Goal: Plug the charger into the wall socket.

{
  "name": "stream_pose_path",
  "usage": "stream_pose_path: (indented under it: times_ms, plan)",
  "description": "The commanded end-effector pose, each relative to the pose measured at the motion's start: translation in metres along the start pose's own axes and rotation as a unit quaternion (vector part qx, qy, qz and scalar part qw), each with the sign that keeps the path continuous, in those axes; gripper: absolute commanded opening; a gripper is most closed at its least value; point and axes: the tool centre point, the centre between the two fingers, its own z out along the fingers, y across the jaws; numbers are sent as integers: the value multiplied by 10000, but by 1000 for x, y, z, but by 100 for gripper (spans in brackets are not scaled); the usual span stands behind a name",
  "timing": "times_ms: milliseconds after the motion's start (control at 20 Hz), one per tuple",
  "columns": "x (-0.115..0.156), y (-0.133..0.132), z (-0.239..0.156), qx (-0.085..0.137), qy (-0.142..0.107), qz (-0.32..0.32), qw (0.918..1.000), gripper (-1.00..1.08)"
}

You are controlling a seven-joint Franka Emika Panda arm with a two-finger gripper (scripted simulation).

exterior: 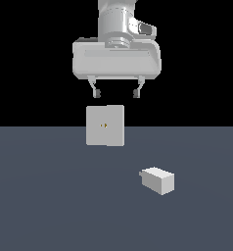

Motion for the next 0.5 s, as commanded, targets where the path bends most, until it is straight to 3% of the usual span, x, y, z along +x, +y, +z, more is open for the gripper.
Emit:
stream_pose_path:
  times_ms: [0,450]
  plan:
    - [0,0,0,0,0,0,10000,100]
    - [-10,3,8,18,54,-220,9997,100]
